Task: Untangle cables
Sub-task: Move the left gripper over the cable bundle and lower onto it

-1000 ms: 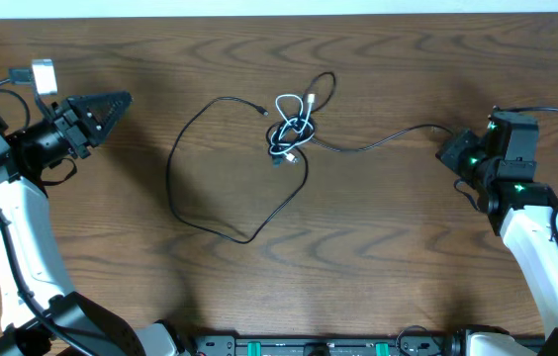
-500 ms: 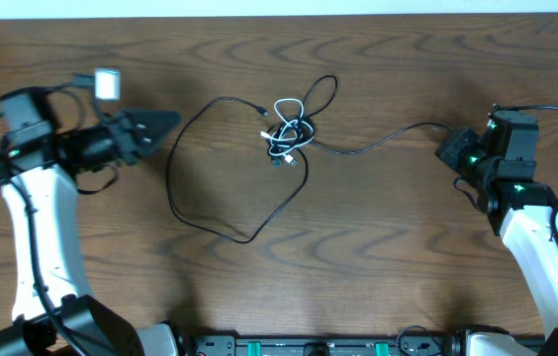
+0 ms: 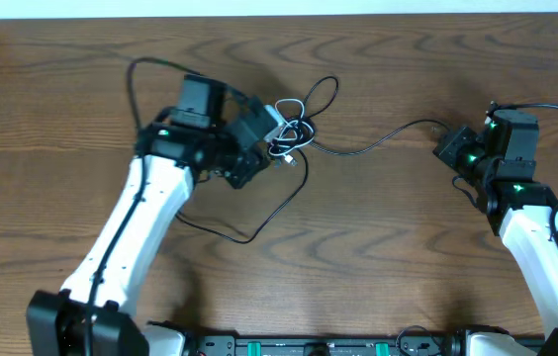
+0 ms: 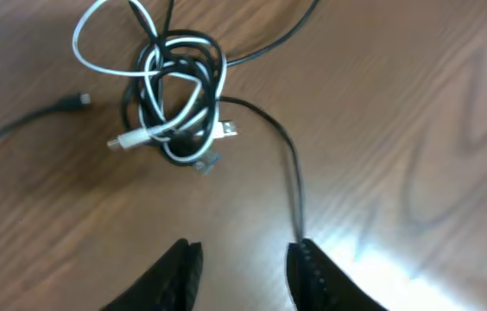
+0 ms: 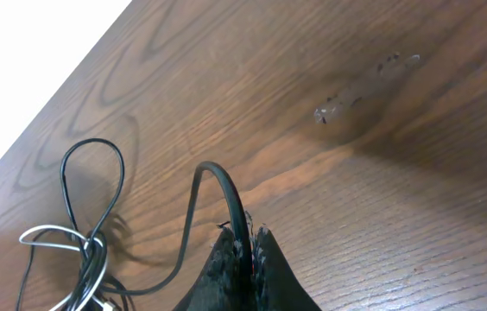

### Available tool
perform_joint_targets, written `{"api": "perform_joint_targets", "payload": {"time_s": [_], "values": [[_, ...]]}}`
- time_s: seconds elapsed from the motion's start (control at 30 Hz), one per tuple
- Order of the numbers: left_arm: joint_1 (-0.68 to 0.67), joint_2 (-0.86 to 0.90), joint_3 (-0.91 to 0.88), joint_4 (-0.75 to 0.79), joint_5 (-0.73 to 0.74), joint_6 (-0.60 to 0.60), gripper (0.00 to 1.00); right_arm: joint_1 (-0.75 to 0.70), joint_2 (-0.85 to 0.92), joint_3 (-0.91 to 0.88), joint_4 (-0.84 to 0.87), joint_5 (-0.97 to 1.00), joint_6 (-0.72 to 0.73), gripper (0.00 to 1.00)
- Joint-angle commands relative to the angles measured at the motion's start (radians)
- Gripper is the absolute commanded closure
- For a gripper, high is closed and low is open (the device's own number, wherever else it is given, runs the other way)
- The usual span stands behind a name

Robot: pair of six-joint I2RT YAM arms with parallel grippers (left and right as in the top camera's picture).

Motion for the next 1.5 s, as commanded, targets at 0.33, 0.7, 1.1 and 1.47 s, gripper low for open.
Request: {"api": "perform_joint_targets", "payload": {"time_s": [0.33,0.7,1.1,1.47], "values": [[-0.105,0.270,0.009,0.194,-0.204,0.005,0.14,0.004,-0.001,0.004,0.010,-0.005,0.009,0.99],[-0.107,0.306,0.009,0.267,-0.204,0.005,0.07,0.004,-0.001,0.004,0.023,-0.006,0.006,0.98],[-0.109,0.355,0.009,0.366,-0.222,0.005,0.07,0.004,-0.001,0.004,0.026,-0.006,0.006,0.97],[-0.109,0.394,0.009,0.409,-0.222,0.005,0.06,0.004,-0.001,0.004,0.030,-0.006,0.006,0.97]]}}
